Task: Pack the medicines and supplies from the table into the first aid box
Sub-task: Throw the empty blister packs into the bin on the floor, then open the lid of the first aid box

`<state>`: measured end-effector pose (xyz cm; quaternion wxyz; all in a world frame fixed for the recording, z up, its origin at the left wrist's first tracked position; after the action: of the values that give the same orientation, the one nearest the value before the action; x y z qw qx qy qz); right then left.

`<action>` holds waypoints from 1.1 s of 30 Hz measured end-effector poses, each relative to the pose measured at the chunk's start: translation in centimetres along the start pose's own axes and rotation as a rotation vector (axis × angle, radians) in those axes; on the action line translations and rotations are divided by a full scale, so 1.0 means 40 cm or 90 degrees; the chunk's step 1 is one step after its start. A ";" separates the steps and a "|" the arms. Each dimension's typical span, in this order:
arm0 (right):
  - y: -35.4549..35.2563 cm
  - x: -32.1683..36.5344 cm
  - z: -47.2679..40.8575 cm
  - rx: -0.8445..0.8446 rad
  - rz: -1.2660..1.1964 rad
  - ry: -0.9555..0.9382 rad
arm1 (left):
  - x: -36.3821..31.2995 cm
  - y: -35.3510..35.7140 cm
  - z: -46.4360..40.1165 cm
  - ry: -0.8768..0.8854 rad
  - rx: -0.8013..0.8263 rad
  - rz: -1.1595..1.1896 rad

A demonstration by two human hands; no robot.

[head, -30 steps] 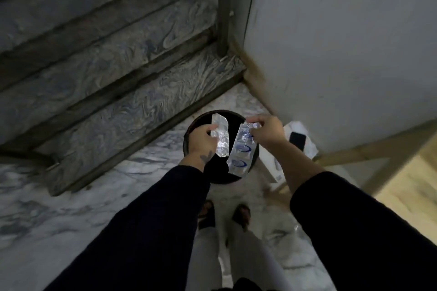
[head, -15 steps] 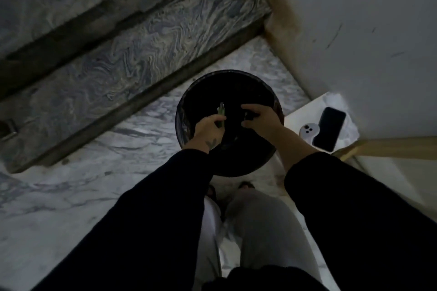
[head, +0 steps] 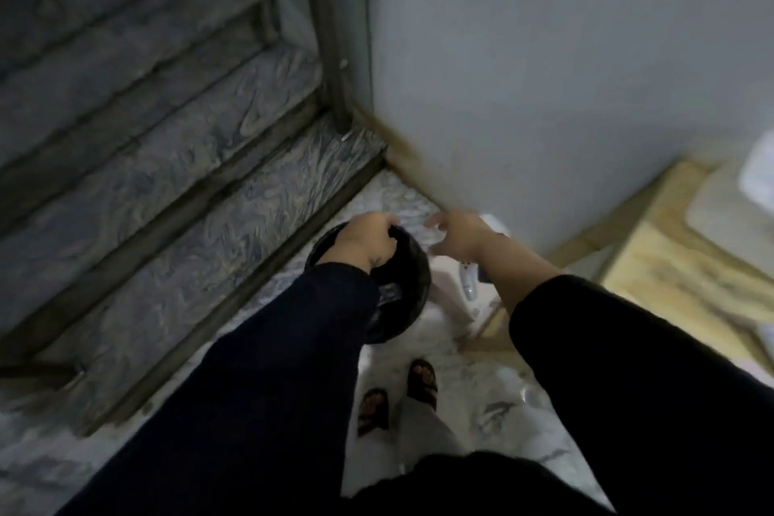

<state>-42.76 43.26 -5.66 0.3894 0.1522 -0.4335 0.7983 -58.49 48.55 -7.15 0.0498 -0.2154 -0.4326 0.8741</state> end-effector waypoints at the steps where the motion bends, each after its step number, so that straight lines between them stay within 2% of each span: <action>1: -0.035 0.004 0.044 -0.031 0.003 0.004 | -0.047 -0.034 0.019 0.030 -0.011 -0.037; 7: -0.241 -0.055 0.287 -0.241 -0.039 0.030 | -0.337 -0.138 0.083 0.209 -0.047 -0.129; 11: -0.356 -0.144 0.437 -0.363 -0.043 0.052 | -0.525 -0.139 0.104 0.297 -0.078 -0.198; 15: -0.443 -0.291 0.582 -0.468 -0.039 0.104 | -0.730 -0.081 0.123 0.405 -0.096 -0.185; 20: -0.500 -0.482 0.673 -0.523 0.020 0.152 | -0.915 0.007 0.110 0.471 -0.126 -0.164; 25: -0.523 -0.608 0.643 -0.550 0.118 0.098 | -1.029 0.072 0.046 0.506 -0.192 -0.200; 30: -0.507 -0.674 0.561 -0.538 0.223 0.077 | -1.069 0.109 -0.014 0.538 -0.254 -0.326; 33: -0.478 -0.686 0.519 -0.613 0.261 0.098 | -1.060 0.138 -0.025 0.540 -0.322 -0.314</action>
<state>-12.45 19.12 1.37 0.2821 -0.1906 -0.7420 0.5775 -19.26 34.27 2.17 0.3698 -0.4460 -0.6089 0.5418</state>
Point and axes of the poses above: each hand's wrist, its own z-axis away from the middle knuckle, its own y-axis out of the palm, x = y × z, the point moved 1 cm from there along -z, towards the middle knuckle, and after that the axes turned 13 degrees about -z, right-handed, at the moved point
